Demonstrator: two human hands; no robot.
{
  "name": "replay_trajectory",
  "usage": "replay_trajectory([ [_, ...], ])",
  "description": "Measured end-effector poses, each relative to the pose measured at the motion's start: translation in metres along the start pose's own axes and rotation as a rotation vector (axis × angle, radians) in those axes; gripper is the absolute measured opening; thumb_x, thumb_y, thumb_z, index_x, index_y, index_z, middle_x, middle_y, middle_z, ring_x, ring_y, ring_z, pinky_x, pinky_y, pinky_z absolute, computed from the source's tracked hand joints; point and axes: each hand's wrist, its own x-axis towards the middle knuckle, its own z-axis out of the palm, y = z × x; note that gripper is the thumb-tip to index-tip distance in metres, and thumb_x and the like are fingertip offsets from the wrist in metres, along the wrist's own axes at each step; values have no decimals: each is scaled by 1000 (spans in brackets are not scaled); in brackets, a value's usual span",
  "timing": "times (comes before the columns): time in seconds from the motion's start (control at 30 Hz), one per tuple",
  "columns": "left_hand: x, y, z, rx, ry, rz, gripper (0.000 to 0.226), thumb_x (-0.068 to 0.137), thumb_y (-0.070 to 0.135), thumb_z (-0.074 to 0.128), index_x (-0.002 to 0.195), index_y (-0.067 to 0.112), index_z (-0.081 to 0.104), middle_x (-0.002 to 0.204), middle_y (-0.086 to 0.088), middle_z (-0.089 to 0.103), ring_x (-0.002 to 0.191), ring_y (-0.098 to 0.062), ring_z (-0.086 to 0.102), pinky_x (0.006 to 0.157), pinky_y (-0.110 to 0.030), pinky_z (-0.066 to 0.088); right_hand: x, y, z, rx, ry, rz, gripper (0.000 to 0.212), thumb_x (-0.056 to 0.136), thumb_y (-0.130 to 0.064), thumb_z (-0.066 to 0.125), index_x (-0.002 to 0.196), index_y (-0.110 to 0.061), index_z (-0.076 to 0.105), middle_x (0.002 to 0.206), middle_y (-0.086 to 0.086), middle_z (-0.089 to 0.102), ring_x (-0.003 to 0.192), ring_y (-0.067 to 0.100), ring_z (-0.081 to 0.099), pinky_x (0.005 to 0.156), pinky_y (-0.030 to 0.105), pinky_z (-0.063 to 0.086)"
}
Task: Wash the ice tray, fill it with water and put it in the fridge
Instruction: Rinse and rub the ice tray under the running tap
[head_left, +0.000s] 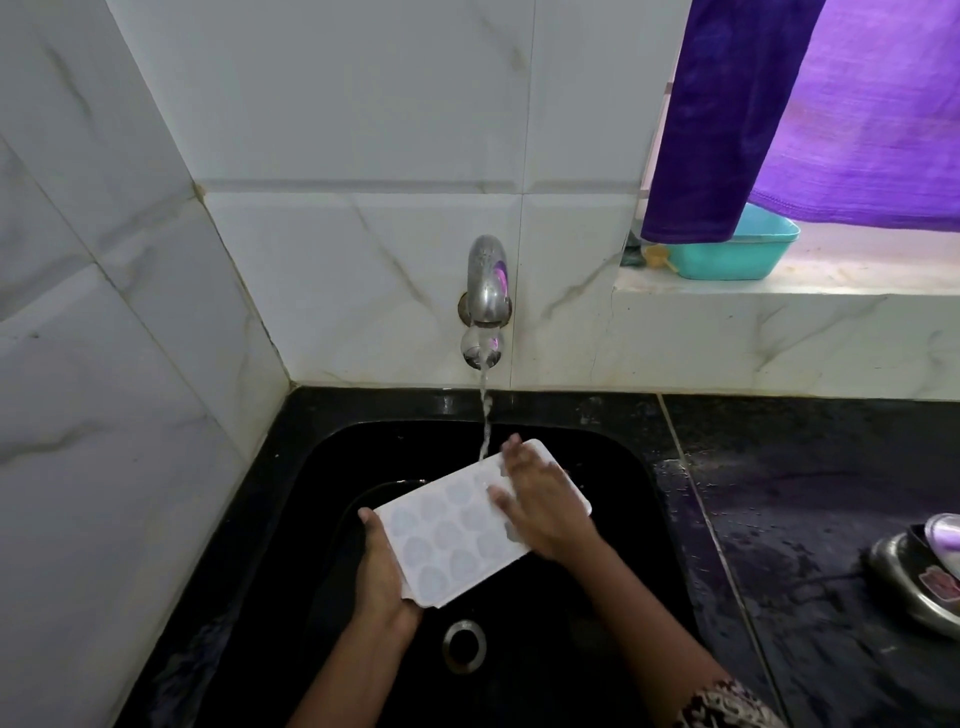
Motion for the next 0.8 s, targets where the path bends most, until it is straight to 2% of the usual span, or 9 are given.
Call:
replay_trajectory([
  [0.1, 2, -2, -3, 0, 57, 13, 77, 86, 77, 31, 111, 13, 66, 109, -17, 72, 99, -38, 67, 86, -48, 53, 6, 4, 4, 5, -32, 149, 71, 99, -55, 20, 152, -16, -6, 159, -2, -14, 146, 12, -11, 115, 45, -6],
  [0.17, 7, 0, -3, -6, 51, 10, 78, 86, 76, 32, 113, 10, 64, 111, -13, 71, 99, -34, 68, 80, -44, 53, 3, -21, 16, 54, 5, 133, 75, 98, -56, 22, 152, -11, -4, 159, 4, -14, 146, 15, -13, 115, 44, -10],
  [0.27, 9, -2, 6, -47, -30, -3, 70, 92, 70, 29, 124, 14, 56, 130, -6, 61, 107, -24, 62, 85, -41, 48, -11, -73, 38, 127, -33, -99, 80, 97, -53, 31, 151, -7, -5, 159, 10, -10, 146, 18, -13, 114, 40, -12],
  [0.33, 9, -7, 11, -174, -64, 30, 59, 98, 59, 26, 128, 17, 55, 135, -1, 57, 100, -13, 61, 84, -34, 45, -22, -97, 49, 140, -112, -233, 78, 97, -50, 32, 152, -9, -5, 159, 10, -11, 145, 16, -17, 112, 33, -16],
  [0.43, 8, -8, 11, -235, -95, 3, 56, 96, 62, 29, 109, 18, 61, 110, 1, 69, 81, -13, 69, 77, -36, 50, -21, -85, 42, 128, -110, -315, 70, 98, -49, 28, 153, -14, 3, 161, 5, -4, 146, 12, -8, 115, 35, -6],
  [0.5, 7, -4, 6, -135, -94, -32, 69, 87, 74, 32, 112, 16, 59, 95, -10, 75, 82, -23, 71, 83, -40, 51, -13, -55, 32, 29, -19, -254, 71, 97, -53, 27, 152, -13, 7, 161, 4, 5, 147, 15, 3, 114, 45, 5],
  [0.63, 3, -8, -5, -83, 9, -26, 75, 88, 74, 29, 117, 14, 62, 111, -16, 71, 105, -38, 64, 90, -50, 50, 9, 11, 8, -12, -78, 167, 70, 98, -56, 19, 152, -17, -2, 161, -3, -7, 146, 10, -7, 116, 47, -3],
  [0.7, 3, -12, -9, -99, 52, -2, 72, 89, 74, 30, 110, 15, 64, 100, -14, 74, 97, -37, 67, 78, -46, 52, 17, 10, 6, -23, -92, 196, 75, 96, -61, 17, 152, -14, -4, 160, -1, -11, 146, 12, -11, 116, 45, -5],
  [0.8, 5, -8, -7, -161, 4, -6, 67, 91, 71, 30, 109, 15, 61, 92, -12, 75, 84, -31, 72, 70, -40, 53, 15, -34, 23, -9, -23, 55, 86, 92, -66, 18, 150, -6, -4, 160, 9, -7, 147, 19, -9, 116, 46, -4],
])
